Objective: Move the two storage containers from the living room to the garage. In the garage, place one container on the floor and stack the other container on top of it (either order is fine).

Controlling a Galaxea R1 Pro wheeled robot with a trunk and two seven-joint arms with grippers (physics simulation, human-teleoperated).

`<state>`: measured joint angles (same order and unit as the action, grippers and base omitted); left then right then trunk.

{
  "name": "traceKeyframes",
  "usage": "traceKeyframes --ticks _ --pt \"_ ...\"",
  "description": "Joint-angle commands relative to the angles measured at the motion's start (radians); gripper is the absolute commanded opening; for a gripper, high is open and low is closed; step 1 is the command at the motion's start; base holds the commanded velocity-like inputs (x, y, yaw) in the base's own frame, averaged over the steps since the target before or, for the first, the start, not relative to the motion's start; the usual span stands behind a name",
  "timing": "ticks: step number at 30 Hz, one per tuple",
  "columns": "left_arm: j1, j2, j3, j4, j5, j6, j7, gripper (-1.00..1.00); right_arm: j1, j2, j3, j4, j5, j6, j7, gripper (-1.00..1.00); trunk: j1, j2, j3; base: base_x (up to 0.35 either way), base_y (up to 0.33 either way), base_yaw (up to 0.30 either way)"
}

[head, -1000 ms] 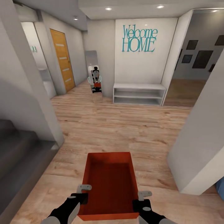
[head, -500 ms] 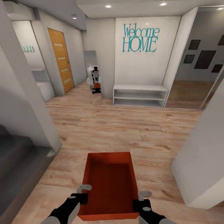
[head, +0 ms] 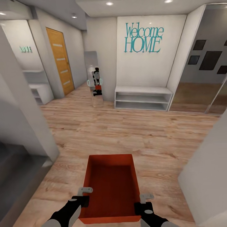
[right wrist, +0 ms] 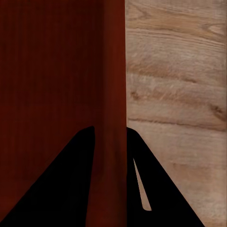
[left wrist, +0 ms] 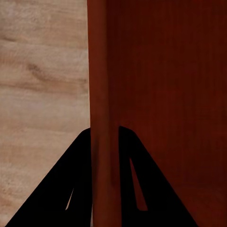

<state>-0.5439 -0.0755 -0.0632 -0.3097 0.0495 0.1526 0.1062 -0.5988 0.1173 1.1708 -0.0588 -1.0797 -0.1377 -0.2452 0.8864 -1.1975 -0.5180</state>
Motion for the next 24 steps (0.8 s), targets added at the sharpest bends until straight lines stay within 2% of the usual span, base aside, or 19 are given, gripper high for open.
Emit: traceKeyframes --ticks 1,5,17,24 --pt "0.0 0.011 0.008 0.001 -0.004 0.007 0.009 -1.0 -0.001 -0.025 -0.002 0.007 -0.002 -0.028 -0.005 -1.0 0.001 0.0 -0.001 0.324 0.0 0.0" --pt "0.0 0.011 0.008 0.001 -0.004 0.007 0.009 -1.0 -0.001 -0.025 -0.002 0.007 -0.002 -0.027 -0.005 -1.0 0.001 0.0 -0.001 0.324 0.0 0.064" --pt "0.0 0.011 0.008 0.001 -0.005 0.007 0.009 -1.0 -0.001 -0.025 -0.002 0.007 -0.002 -0.027 -0.005 -1.0 0.001 0.0 -0.005 0.324 0.0 0.244" --pt "0.0 0.011 0.008 0.001 -0.005 0.007 0.009 -1.0 -0.001 -0.025 -0.001 0.007 -0.002 -0.028 -0.005 -1.0 0.001 0.0 -0.006 0.324 0.0 0.042"
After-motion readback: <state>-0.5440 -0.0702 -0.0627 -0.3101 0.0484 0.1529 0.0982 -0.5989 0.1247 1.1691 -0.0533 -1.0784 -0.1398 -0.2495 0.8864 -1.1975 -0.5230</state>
